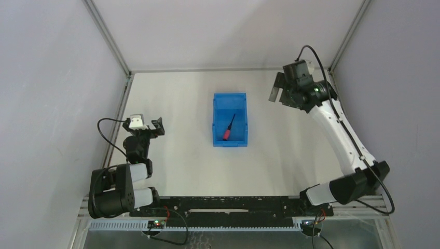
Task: Put the screwdriver in the bin
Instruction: Reset both arms
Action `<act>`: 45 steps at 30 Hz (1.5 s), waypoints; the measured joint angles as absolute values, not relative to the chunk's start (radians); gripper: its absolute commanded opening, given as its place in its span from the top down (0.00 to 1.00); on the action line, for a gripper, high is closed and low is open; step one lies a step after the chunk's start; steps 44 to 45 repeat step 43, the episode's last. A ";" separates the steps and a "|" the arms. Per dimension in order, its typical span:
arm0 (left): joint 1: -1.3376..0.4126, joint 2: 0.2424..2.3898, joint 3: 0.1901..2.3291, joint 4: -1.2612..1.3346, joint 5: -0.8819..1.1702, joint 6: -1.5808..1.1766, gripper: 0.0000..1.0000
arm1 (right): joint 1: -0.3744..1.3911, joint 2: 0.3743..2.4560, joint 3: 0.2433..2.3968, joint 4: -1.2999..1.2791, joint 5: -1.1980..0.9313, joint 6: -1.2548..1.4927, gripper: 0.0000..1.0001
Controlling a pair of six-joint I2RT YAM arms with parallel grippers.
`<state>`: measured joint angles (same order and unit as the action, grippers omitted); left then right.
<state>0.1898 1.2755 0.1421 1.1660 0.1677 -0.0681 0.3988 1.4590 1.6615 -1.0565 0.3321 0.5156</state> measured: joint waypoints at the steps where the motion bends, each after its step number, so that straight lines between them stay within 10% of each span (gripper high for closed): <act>1: 0.189 1.275 0.142 1.166 0.168 -0.068 0.00 | 0.381 1.430 1.628 -1.044 0.330 0.498 0.00; 19: 0.187 1.275 0.142 1.166 0.168 -0.068 0.00 | 0.198 1.142 1.072 -0.807 0.249 0.311 0.00; 45: 0.187 1.275 0.142 1.166 0.168 -0.068 0.00 | 0.329 1.034 0.842 -0.684 0.257 0.349 0.00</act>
